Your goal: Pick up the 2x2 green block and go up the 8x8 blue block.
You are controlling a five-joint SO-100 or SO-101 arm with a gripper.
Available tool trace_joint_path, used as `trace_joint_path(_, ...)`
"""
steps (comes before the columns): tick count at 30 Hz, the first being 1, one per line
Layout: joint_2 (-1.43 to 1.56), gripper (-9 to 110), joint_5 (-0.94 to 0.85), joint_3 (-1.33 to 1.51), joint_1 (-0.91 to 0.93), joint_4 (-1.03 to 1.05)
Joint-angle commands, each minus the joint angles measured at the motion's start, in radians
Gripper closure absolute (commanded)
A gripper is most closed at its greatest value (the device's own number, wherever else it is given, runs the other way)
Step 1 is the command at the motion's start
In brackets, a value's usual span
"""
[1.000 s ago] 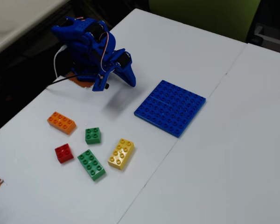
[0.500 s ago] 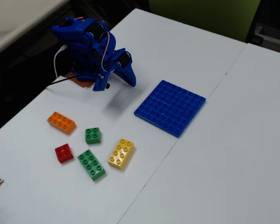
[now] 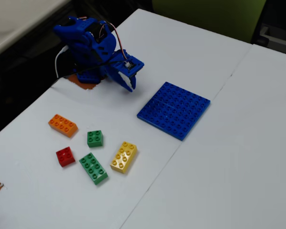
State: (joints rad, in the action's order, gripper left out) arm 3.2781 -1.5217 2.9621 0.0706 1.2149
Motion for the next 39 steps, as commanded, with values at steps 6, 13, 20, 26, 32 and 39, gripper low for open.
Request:
trace_joint_path(6, 0.032, 85, 0.135, -0.170, 0.034, -0.044)
trace_joint_path(13, -0.664, 78, 0.270, -0.782, 0.176, 0.239)
trace_joint_path(20, -1.376, 77, 0.273, -1.348, 0.385, 0.468)
trace_joint_path(26, -1.657, 77, 0.160, -1.585, 0.531, 0.477)
trace_joint_path(32, -1.825, 76, 0.026, -1.559, 0.657, 0.325)
trace_joint_path(39, -1.936, 76, -0.029, -1.578, 0.733, 0.210)
